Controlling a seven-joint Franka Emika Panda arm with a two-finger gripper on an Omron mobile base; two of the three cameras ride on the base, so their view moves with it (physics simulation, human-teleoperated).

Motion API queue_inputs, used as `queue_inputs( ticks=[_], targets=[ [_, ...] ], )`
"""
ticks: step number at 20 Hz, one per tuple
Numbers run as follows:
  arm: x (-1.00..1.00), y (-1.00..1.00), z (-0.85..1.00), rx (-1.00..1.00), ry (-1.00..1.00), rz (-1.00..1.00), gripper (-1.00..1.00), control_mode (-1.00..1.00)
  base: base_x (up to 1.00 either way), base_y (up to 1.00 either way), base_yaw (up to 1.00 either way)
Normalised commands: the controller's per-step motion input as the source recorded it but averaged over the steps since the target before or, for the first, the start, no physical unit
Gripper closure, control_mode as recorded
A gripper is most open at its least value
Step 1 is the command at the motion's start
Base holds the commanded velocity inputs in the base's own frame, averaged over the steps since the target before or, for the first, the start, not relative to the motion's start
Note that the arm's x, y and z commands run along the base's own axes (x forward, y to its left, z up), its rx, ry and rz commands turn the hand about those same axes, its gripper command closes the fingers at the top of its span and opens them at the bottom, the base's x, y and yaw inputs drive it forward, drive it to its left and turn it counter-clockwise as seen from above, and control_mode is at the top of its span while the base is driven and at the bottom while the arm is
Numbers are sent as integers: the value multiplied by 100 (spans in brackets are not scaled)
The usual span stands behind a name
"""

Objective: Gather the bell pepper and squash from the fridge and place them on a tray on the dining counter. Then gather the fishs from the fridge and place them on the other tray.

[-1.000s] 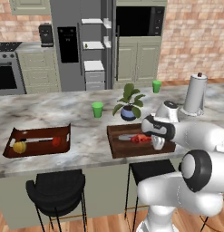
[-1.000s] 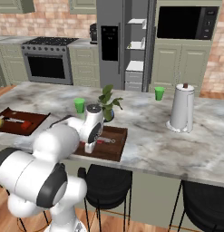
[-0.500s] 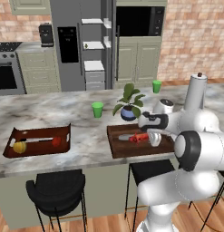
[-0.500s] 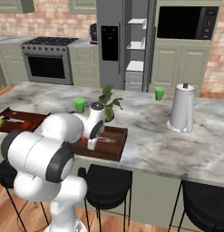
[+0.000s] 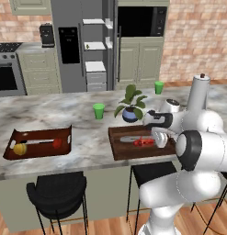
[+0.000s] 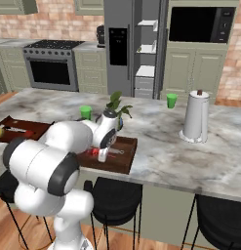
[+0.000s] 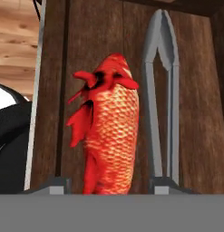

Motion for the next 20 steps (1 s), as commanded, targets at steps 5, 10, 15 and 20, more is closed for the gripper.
queue_inputs(
  ticks=[5, 10, 15, 20],
  targets=[
    [-45, -19, 2, 1, -12, 0, -100, -100, 0, 0, 0],
    [-12, 0, 51, 0, -1, 1, -100, -100, 0, 0, 0],
    [-41, 16, 100, 0, -4, 3, -100, -100, 0, 0, 0],
    [-16, 38, 100, 9, 8, -21, -100, -100, 0, 0, 0]
  ],
)
